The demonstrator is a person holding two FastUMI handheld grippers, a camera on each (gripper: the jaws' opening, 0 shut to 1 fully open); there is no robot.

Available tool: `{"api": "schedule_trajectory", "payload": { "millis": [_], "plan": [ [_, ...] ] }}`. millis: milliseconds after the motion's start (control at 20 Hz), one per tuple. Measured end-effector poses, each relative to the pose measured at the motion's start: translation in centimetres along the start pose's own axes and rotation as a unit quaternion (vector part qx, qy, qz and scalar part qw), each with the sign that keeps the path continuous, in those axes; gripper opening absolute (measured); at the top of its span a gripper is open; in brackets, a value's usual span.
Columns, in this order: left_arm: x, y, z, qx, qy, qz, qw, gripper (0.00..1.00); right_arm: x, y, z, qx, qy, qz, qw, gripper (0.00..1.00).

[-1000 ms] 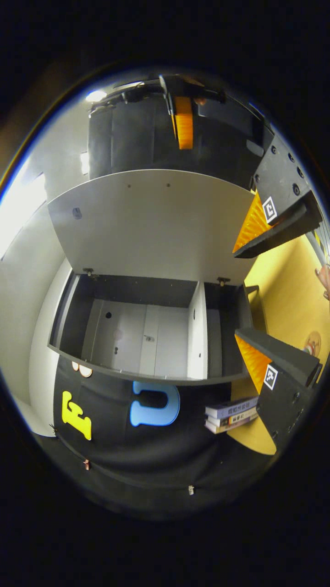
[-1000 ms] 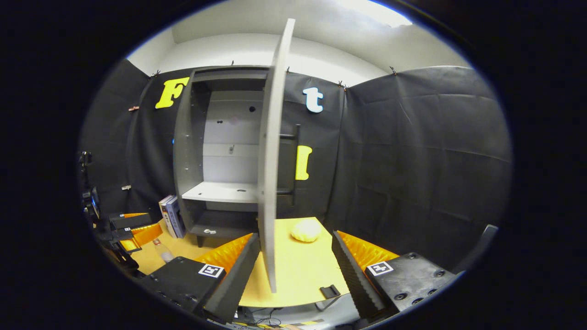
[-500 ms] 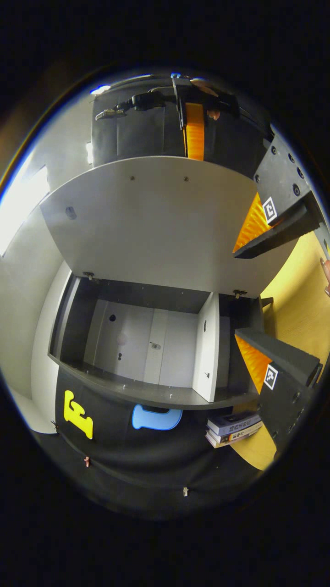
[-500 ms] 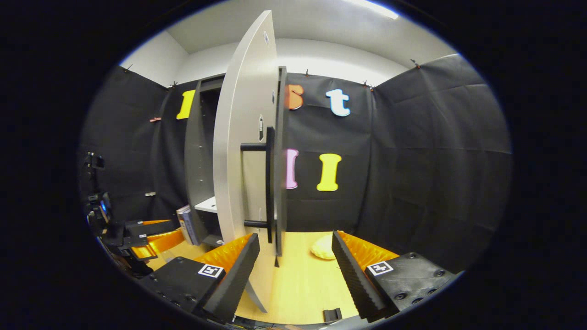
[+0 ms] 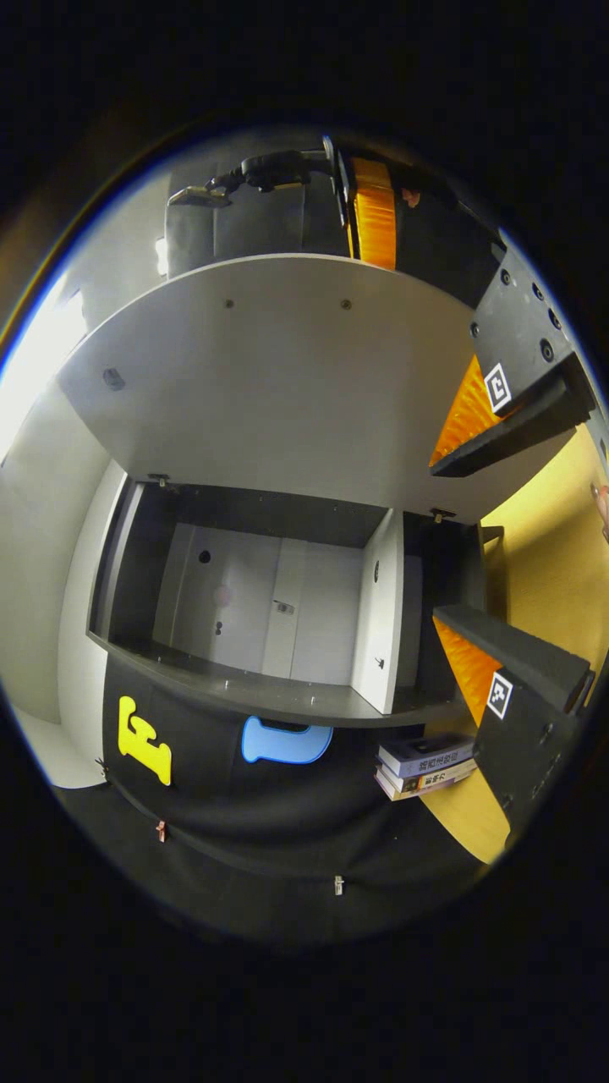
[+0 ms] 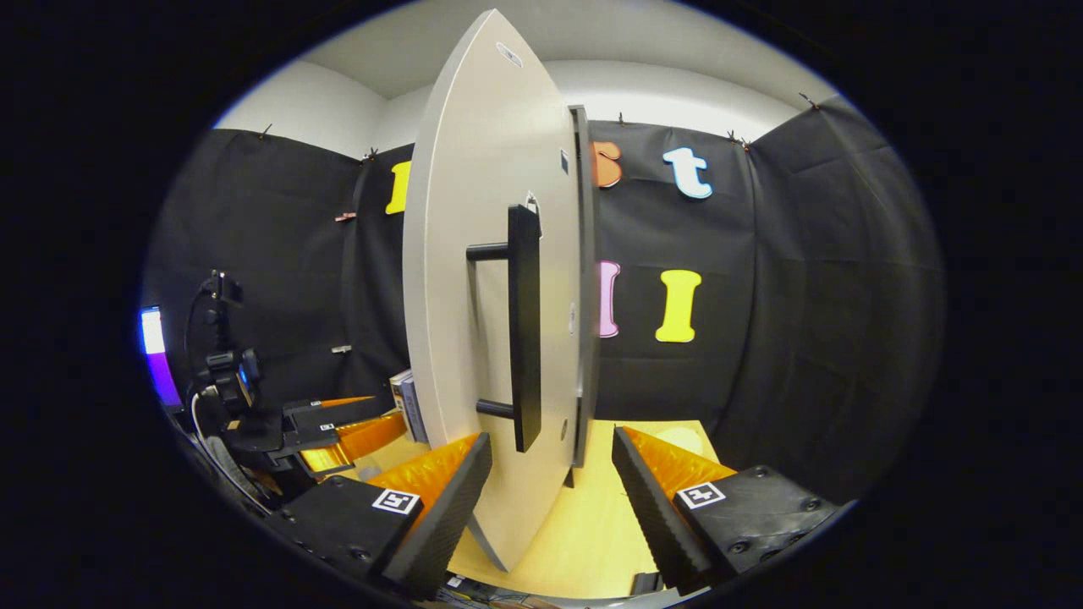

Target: Open the cabinet door with the right hand, grasp the bottle in the cabinet with the left hand and place it on the coaster, then close the cabinet door with the right hand.

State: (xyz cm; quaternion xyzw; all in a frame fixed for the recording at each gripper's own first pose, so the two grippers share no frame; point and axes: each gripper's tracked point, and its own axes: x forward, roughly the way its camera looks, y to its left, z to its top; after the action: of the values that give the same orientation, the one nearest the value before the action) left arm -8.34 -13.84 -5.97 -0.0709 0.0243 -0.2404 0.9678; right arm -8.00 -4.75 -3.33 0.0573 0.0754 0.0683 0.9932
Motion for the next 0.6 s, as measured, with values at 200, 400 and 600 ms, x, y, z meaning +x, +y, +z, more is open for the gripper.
{"api": "schedule_trajectory", "payload": {
  "millis": [200,400,600],
  "plan": [
    [-1.7,3.1,0.5,0.013,0.002,0.009,1.000,0.95,1.7,4.2,-0.1,-0.002,0.003,0.027,1.000,0.94],
    [-3.6,6.7,1.1,0.031,0.003,0.023,0.999,0.93,3.6,7.5,0.4,-0.005,-0.003,0.037,0.999,0.94],
    [-5.3,10.2,2.0,0.026,-0.001,0.043,0.999,0.93,6.3,10.9,0.2,0.010,-0.005,0.054,0.998,0.95]
  ]
}}
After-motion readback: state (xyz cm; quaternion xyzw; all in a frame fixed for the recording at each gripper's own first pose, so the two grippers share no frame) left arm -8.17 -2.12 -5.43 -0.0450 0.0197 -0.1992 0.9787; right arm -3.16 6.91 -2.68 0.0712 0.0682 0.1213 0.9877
